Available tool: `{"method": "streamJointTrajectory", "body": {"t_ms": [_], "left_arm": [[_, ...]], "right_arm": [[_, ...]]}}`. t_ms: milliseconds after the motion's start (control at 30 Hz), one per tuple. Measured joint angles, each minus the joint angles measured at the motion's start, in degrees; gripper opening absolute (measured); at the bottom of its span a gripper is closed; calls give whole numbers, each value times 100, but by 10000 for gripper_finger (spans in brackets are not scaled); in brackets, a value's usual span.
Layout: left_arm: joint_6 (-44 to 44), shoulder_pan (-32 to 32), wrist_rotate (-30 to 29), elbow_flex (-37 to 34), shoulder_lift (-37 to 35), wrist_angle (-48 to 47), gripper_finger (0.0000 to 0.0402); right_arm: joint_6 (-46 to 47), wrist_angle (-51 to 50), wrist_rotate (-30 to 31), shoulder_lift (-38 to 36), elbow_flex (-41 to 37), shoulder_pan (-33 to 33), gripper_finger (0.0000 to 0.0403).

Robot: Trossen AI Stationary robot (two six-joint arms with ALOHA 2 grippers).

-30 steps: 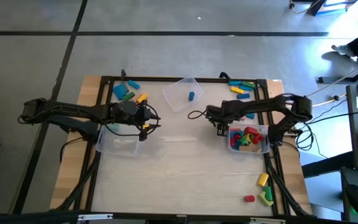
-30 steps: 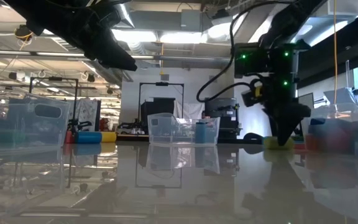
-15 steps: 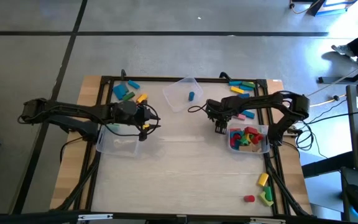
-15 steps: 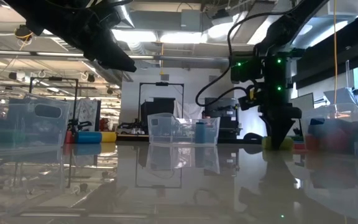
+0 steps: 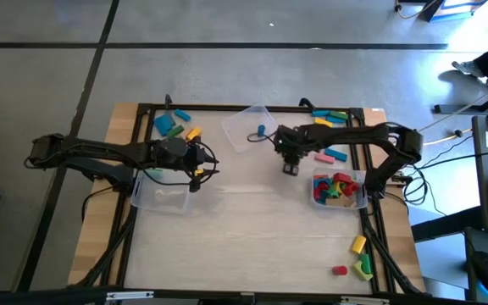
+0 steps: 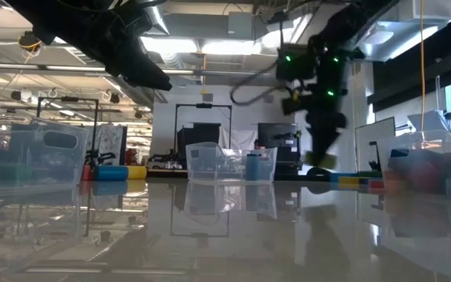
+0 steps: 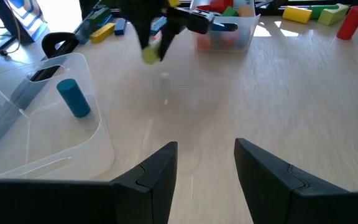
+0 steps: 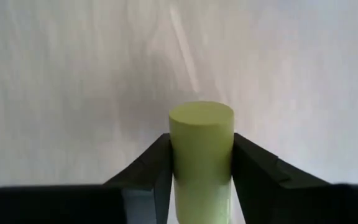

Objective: Sort blocks by size
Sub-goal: Put the light green cylindrical block into the top transparent bin

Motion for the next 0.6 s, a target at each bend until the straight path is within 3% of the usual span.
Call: {"method": "streamJointTrajectory", "body": {"t_ms": [300, 600], "left_arm": [[11, 0, -1, 0, 0, 0, 155], [114, 0, 1, 0, 0, 34, 155]], "right_arm": [[35, 2372, -406, -25, 380, 0, 135], [129, 4362, -101, 614, 380, -2, 139]]}}
